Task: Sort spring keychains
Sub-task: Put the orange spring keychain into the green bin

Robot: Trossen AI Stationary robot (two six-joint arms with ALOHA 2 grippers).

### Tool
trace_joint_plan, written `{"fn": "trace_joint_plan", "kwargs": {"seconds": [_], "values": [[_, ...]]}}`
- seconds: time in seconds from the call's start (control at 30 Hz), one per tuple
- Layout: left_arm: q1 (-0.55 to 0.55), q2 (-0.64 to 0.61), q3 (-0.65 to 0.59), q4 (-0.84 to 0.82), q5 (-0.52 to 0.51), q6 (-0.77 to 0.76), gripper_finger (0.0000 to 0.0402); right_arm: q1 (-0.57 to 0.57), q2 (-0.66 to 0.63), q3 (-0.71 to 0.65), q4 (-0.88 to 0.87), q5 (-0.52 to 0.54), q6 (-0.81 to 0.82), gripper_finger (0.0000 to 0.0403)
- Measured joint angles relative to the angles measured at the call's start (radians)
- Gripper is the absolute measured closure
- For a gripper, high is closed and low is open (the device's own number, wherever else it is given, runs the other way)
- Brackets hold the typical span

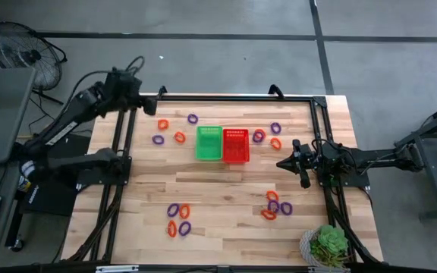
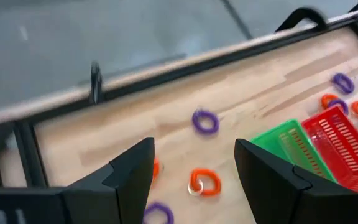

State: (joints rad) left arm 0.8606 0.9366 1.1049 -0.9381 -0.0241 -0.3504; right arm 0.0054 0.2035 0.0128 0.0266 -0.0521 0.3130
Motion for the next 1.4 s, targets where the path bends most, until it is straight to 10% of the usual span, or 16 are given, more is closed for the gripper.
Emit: {"fn": "trace_joint_plan", "kwargs": {"seconds": [0.27,0.73,1.4], "values": [[0.26,0.227,-0.002,-0.091,0.194,0.088,0.0181,0.0,0.0,0.0,0.0,0.0,0.0,0.0391],[0.215,0.622,-0.002,-0.069,0.167,0.138,0.0181,0.0,0.0,0.0,0.0,0.0,0.0,0.0391],[0.173,0.786,-0.003,0.009,0.04,0.09,0.0181,0.0,0.0,0.0,0.0,0.0,0.0,0.0391]]}}
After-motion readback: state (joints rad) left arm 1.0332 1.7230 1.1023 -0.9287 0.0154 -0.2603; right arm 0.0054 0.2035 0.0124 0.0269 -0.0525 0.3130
